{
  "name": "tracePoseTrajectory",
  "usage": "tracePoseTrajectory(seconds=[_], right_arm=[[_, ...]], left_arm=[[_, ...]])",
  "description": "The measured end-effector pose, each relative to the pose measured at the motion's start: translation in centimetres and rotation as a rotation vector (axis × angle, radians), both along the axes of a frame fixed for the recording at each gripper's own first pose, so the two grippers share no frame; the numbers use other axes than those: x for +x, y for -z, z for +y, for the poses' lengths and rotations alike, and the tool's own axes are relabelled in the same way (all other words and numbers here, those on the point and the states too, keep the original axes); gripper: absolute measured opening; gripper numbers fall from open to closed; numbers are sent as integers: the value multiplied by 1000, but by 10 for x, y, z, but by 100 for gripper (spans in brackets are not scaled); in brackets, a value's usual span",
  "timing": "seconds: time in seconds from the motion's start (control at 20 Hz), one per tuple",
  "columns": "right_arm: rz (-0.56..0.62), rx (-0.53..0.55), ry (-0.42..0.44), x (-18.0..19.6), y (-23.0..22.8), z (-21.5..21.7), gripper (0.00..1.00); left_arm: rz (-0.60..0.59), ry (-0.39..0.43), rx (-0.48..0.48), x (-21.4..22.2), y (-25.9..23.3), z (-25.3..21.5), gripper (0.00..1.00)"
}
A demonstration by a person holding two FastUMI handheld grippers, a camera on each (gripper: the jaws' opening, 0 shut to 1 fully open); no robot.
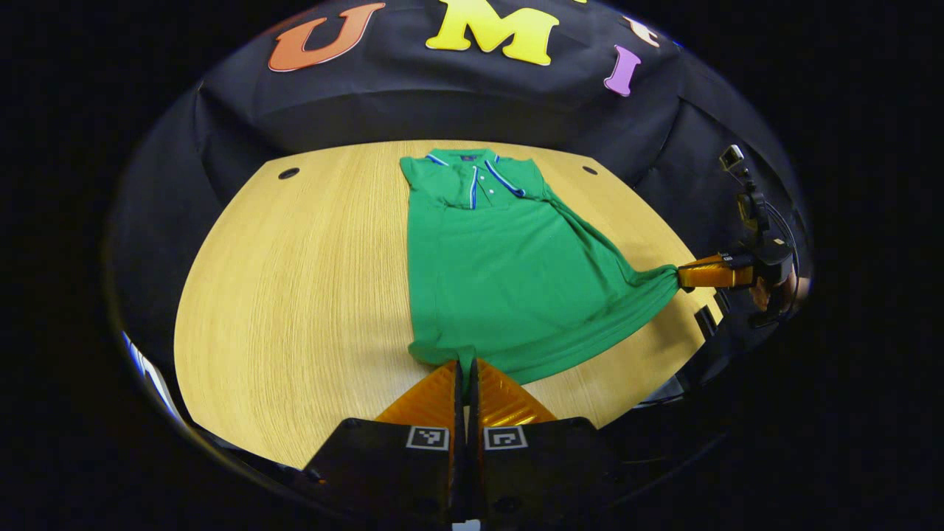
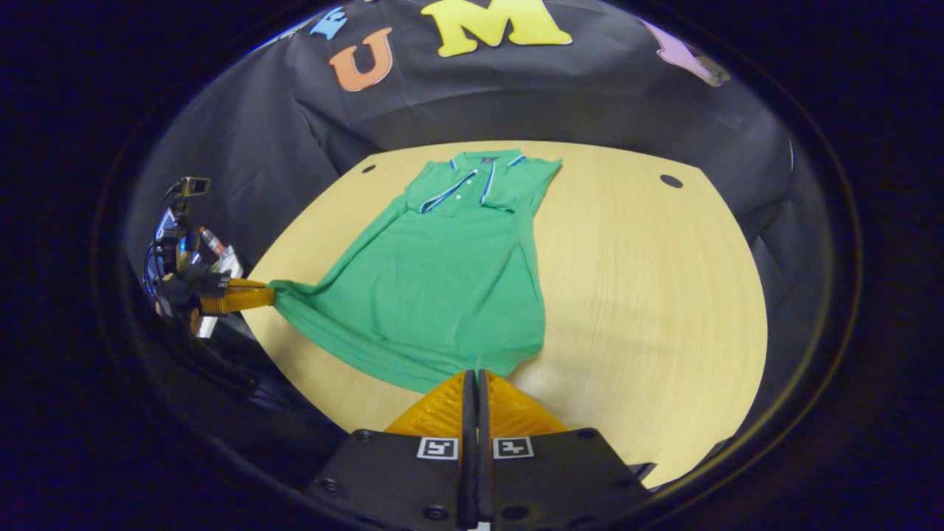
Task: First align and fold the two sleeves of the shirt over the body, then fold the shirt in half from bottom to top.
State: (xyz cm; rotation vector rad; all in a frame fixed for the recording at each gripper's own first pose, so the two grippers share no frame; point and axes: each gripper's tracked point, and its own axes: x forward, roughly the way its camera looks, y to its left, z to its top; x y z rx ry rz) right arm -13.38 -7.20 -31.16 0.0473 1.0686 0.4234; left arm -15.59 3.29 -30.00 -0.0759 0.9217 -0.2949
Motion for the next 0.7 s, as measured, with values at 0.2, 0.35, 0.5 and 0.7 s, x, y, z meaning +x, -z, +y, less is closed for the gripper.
tracePoseTrajectory(seconds=[0.2,0.35,0.5,0.7], right_arm=[[-45,20,25,31,-21,-2,2],[-71,53,57,56,-35,-1,2],[-97,90,91,86,-50,1,6],[-120,141,116,123,-69,4,2]], left_arm=[[-69,-6,-12,39,-26,4,3],[-100,-15,-41,68,-42,2,3],[-139,-16,-41,99,-55,6,3],[-180,-31,-49,135,-72,10,3]])
